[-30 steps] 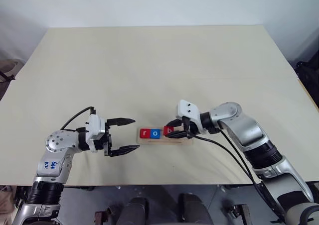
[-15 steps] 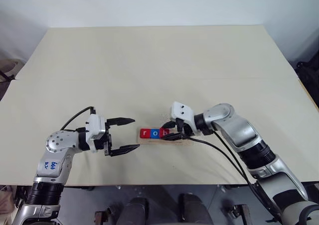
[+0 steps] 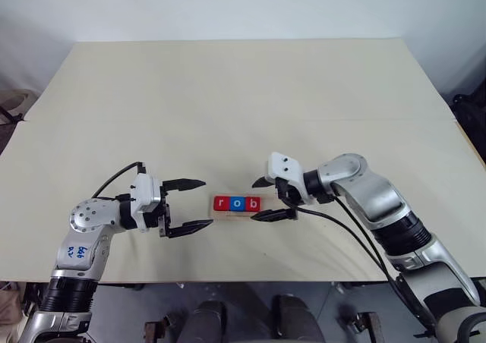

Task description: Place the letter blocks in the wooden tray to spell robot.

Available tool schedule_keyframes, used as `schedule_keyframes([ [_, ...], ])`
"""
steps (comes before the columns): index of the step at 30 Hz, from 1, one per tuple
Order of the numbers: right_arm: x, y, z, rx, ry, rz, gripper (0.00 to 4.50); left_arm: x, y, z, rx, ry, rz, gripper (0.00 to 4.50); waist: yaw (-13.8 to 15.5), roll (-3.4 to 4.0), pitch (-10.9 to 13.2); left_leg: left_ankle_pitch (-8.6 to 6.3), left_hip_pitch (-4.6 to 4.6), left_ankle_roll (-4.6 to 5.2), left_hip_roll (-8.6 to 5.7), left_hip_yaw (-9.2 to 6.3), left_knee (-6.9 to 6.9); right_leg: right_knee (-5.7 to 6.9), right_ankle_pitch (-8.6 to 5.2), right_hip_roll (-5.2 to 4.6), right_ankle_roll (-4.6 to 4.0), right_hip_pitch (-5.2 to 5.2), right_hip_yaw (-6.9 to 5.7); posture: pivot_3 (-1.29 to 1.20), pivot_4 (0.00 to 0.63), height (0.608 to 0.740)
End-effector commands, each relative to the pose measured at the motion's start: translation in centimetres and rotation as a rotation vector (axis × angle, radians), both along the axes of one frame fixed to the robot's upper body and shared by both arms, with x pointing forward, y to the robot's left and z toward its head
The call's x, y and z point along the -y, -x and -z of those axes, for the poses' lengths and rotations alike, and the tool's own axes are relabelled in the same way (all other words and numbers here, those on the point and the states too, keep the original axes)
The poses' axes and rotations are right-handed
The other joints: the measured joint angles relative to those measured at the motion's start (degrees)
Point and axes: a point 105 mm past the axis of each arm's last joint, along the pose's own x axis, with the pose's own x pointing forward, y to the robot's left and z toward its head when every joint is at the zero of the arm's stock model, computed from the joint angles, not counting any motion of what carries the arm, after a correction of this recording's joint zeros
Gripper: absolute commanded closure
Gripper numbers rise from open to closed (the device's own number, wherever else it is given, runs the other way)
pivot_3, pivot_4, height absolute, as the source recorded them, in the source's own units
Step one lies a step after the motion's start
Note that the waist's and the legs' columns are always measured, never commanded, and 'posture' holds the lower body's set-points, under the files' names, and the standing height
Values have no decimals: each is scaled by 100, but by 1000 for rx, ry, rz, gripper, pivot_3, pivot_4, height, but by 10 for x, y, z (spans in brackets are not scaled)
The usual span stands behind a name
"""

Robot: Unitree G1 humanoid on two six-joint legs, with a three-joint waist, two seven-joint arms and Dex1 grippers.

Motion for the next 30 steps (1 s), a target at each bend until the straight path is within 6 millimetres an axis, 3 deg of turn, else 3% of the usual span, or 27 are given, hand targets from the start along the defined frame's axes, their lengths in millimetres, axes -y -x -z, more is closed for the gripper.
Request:
schedule_keyframes([
  [1,19,3,-17,40,-43,19,34,1,3,-9,43,3,11,0,10,0,0,0,0,0,0,1,0,-1,0,0,0,0,0,0,150,740],
  [5,61,3,-22,58,-81,146,34,1,4,-9,40,1,11,0,29,0,0,-1,-2,1,-1,1,0,-14,0,-1,0,6,-1,0,150,740],
  [10,131,6,-16,115,-129,450,34,1,1,-5,33,8,6,0,41,0,0,-1,-3,2,0,2,-7,-21,0,0,0,9,-2,0,150,740],
  [15,176,19,-11,157,-215,683,34,3,-4,-2,27,13,16,0,23,0,0,-1,0,2,2,11,-6,-18,0,4,0,9,4,0,150,740],
  [20,196,40,-7,212,-316,815,34,7,-11,-3,28,15,38,0,35,0,0,0,5,2,2,10,-6,-13,0,4,0,15,4,0,150,740],
  [30,205,54,1,250,-302,854,34,8,-17,-4,36,9,61,0,22,0,0,0,18,3,2,15,-5,-15,0,6,1,26,10,0,150,740],
])
